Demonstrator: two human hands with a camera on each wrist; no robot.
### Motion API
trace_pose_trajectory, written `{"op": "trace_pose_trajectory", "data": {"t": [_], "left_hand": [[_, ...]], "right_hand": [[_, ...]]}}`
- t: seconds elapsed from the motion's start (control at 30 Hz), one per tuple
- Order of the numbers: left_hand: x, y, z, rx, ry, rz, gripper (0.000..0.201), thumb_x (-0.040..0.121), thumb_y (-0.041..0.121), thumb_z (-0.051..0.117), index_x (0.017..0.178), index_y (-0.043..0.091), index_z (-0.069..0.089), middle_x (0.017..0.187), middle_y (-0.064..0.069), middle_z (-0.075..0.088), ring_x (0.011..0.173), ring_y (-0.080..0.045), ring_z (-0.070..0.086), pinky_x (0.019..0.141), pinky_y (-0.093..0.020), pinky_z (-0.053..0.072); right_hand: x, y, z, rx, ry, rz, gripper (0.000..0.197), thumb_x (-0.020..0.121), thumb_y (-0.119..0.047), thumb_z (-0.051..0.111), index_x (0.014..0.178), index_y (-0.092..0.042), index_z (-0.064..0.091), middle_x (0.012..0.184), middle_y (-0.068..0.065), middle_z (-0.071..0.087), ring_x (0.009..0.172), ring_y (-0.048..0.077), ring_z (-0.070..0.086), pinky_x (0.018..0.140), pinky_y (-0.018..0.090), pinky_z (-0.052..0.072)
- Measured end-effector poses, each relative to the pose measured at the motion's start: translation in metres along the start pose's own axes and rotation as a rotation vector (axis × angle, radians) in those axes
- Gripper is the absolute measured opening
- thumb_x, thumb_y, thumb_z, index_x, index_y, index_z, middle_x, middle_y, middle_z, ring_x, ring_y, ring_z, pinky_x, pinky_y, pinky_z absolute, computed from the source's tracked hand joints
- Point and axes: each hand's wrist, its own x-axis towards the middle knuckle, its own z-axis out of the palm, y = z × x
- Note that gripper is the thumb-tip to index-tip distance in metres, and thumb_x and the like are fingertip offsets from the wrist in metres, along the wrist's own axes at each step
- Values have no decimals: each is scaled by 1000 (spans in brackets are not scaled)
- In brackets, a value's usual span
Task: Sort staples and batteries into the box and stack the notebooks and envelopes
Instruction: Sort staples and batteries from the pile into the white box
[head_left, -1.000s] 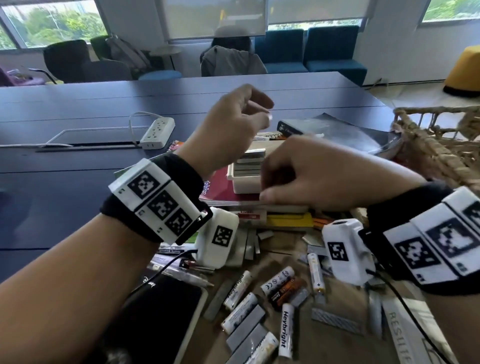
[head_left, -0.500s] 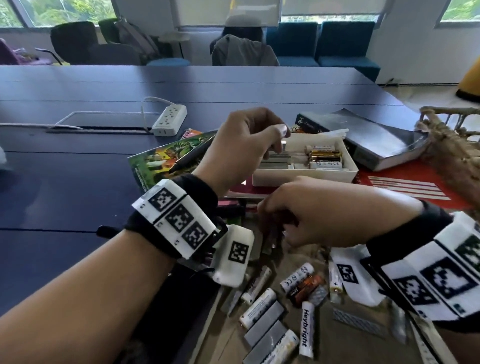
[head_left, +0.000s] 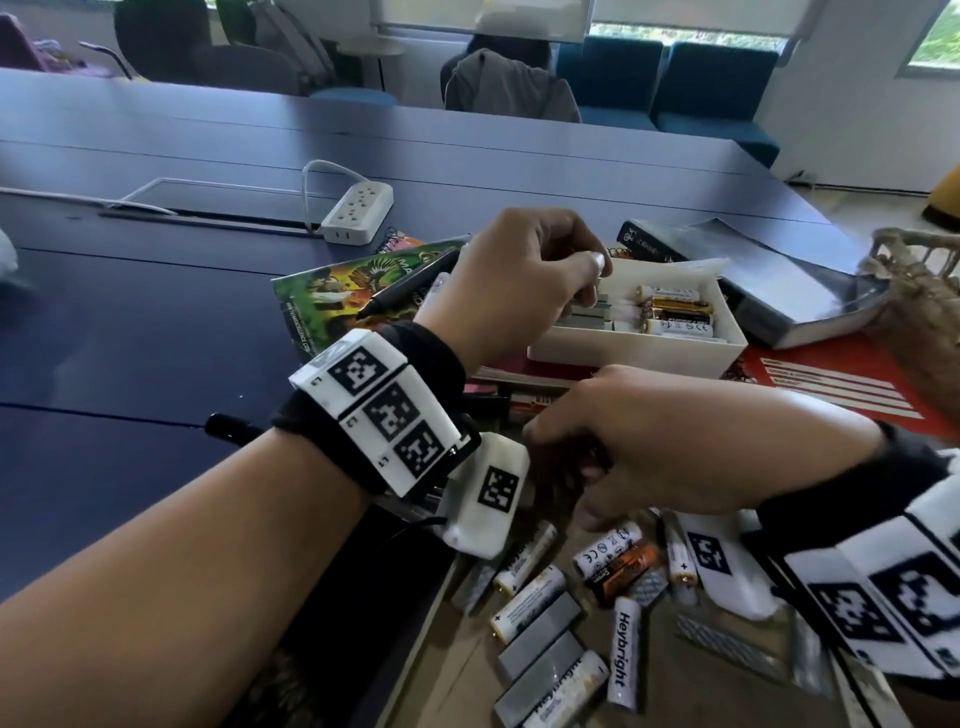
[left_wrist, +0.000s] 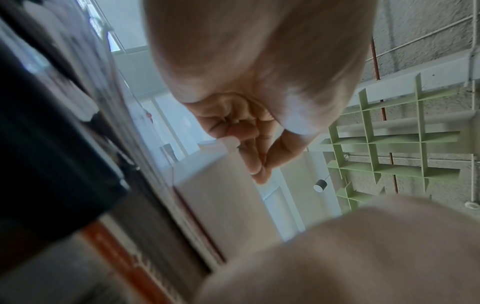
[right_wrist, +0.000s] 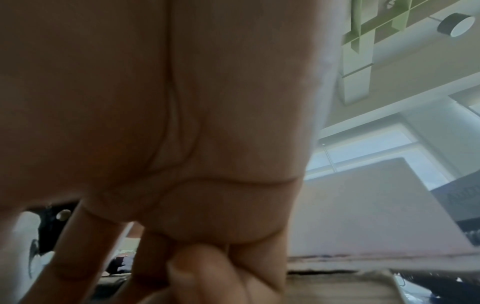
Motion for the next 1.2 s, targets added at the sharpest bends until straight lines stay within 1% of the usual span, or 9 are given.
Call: {"op": "trace_pose_trajectory", "data": {"t": [0.13, 0.27, 0.4, 0.53, 0.77, 0.87, 0.97, 1.1, 1.2], "left_hand": [[1, -1, 0, -5, 0, -1, 15, 98, 8, 60, 90, 5, 73, 69, -3, 71, 60, -9, 61, 61, -24, 52], [2, -1, 1, -3, -4, 0, 15, 98, 7, 60, 91, 4, 73, 70, -4, 71, 60, -8, 61, 61, -22, 50], [2, 0, 1, -5, -2, 3, 15, 98, 6, 59, 92, 2, 72, 73, -7, 71, 61, -9, 62, 60, -21, 50], [2, 1, 1, -1, 2, -1, 15, 98, 5, 59, 92, 1, 72, 73, -7, 71, 60, -6, 61, 59, -19, 49], [1, 3, 2, 8, -3, 4, 15, 98, 5, 59, 91, 2, 72, 75, -9, 72, 62, -6, 62, 60, -19, 49], [0, 5, 2, 17, -3, -3, 15, 99, 5, 59, 91, 3, 72, 79, -13, 74, 63, -7, 62, 61, -19, 50], [-1, 6, 3, 15, -9, -1, 15, 98, 6, 59, 92, 3, 73, 80, -14, 74, 63, -7, 62, 62, -20, 50], [0, 7, 2, 17, -19, 2, 15, 99, 9, 61, 93, 4, 73, 75, -9, 73, 64, -11, 61, 63, -23, 49], [-1, 8, 2, 16, -20, 4, 14, 99, 11, 62, 94, 4, 73, 71, -3, 71, 62, -12, 58, 64, -24, 49]], "right_hand": [[2, 3, 1, -35, 20, 0, 31, 80, -20, 82, 97, -40, 65, 97, -31, 60, 80, -4, 62, 64, 25, 56], [4, 6, 1, -83, 26, -1, 38, 79, -16, 80, 85, -46, 59, 87, -21, 61, 78, 0, 61, 69, 30, 57], [5, 4, 1, -112, 34, -15, 41, 79, -15, 79, 110, -40, 68, 100, -18, 66, 88, 2, 63, 77, 34, 59], [7, 4, 3, -134, 20, -19, 46, 81, -14, 77, 118, -40, 67, 103, -16, 66, 90, 4, 63, 79, 35, 59], [5, -2, 2, -106, 35, -62, 23, 82, -24, 77, 96, -39, 65, 89, -16, 63, 81, 4, 62, 72, 34, 57], [1, -7, 1, -119, 69, -53, 19, 88, -30, 70, 84, -39, 54, 80, -15, 59, 75, 2, 59, 67, 28, 54], [-1, -7, -1, -111, 97, 5, 16, 91, -33, 65, 78, -29, 56, 76, -10, 60, 68, 4, 59, 61, 27, 51], [-3, 3, -10, 107, 152, -10, 16, 89, -35, 67, 77, -26, 61, 77, -7, 65, 64, 7, 59, 60, 26, 48], [-10, 9, -19, 279, 228, -52, 12, 90, -25, 72, 80, -23, 66, 70, -14, 61, 63, 3, 55, 62, 19, 44]]}}
